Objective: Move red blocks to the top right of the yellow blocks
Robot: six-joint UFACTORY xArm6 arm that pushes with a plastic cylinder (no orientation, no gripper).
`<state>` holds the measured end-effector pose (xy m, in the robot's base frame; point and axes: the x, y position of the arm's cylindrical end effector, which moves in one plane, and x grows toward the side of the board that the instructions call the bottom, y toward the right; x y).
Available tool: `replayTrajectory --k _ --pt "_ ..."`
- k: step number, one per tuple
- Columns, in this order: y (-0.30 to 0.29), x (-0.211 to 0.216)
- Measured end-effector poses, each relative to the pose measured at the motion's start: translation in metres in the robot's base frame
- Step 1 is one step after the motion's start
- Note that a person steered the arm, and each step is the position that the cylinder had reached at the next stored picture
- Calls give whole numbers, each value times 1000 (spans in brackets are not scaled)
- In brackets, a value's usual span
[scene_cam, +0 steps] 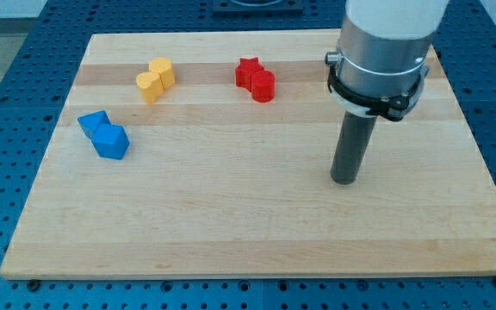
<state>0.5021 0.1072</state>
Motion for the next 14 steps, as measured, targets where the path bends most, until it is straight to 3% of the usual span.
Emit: replayTrajectory --k 4,7,11,14 --pt "-22 -115" --pt "-37 -146" --pt "-77 -135" --pt "-78 -172"
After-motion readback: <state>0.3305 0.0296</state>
